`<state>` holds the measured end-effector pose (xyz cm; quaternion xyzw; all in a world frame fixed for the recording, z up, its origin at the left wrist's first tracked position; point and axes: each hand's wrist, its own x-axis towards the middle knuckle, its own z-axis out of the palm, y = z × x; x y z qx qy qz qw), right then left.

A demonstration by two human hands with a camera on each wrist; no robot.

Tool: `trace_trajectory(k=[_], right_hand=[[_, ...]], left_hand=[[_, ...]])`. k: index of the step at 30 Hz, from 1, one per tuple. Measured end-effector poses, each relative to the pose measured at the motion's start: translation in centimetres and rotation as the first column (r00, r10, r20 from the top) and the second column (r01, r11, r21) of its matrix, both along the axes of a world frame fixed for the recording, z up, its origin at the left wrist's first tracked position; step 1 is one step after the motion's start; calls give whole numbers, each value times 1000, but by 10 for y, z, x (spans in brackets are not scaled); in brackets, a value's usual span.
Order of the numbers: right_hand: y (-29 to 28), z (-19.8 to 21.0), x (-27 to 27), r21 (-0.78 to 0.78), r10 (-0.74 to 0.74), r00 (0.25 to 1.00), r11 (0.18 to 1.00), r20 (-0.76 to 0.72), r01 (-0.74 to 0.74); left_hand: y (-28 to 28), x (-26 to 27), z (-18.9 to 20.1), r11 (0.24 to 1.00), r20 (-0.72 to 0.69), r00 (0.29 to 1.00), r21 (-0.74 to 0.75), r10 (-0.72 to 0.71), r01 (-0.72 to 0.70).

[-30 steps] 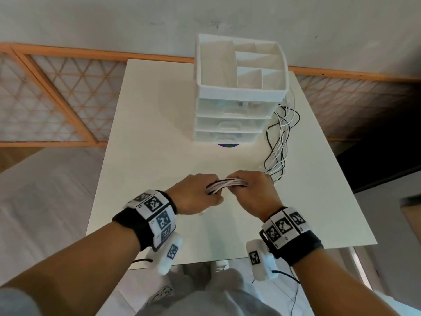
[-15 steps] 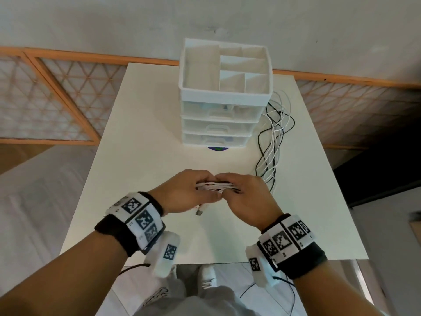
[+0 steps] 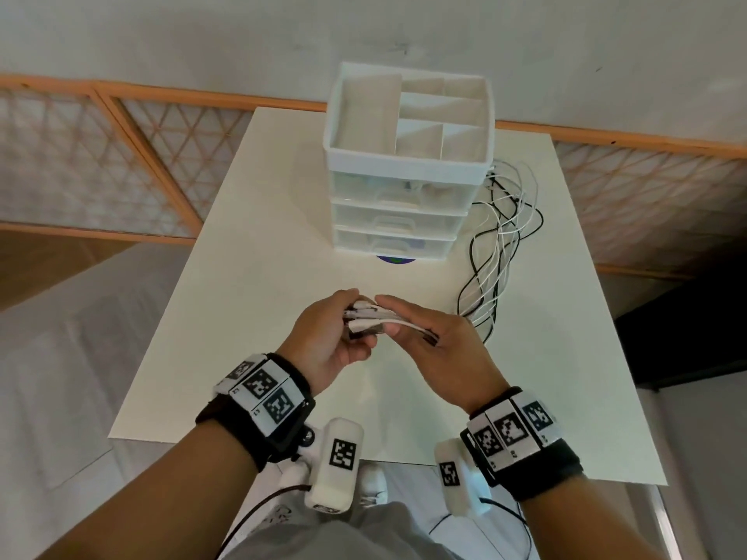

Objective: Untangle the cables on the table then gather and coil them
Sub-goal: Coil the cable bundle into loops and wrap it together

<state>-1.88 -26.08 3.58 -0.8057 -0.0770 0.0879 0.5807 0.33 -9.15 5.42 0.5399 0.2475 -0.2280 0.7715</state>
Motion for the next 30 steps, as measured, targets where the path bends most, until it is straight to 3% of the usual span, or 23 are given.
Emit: trace_trajectory(k=[4,11,17,20,24,26,28,30], right_hand=[[4,-6,1,48,-73,991,997,109,68],[30,2,1,114,-55,997,992,55,48],[47,4,-4,76,15,999,997,50,-19],[52,5,-3,59,61,998,996,-6,-61],[59,6,-3,11,-38,999,999,-19,38],[62,5,-2,-6,-38,999,999,-14,38],[62,4,1,-46,-54,998,998,-32,52],[63,3,3,-102,-60,997,993,-49,55]], left_hand=[[5,3,4,1000,-23,1000,1,-21,21],[11,1,6,977,63,990,182,-124,111],[29,1,0,960,120,990,279,-74,37],[38,2,-5,956,121,992,295,-47,9],[43,-1,2,967,137,984,246,-110,74],[49,0,4,968,76,987,216,-145,126],[56,4,2,915,46,971,347,-234,204],[63,11,6,731,125,915,647,-383,217]])
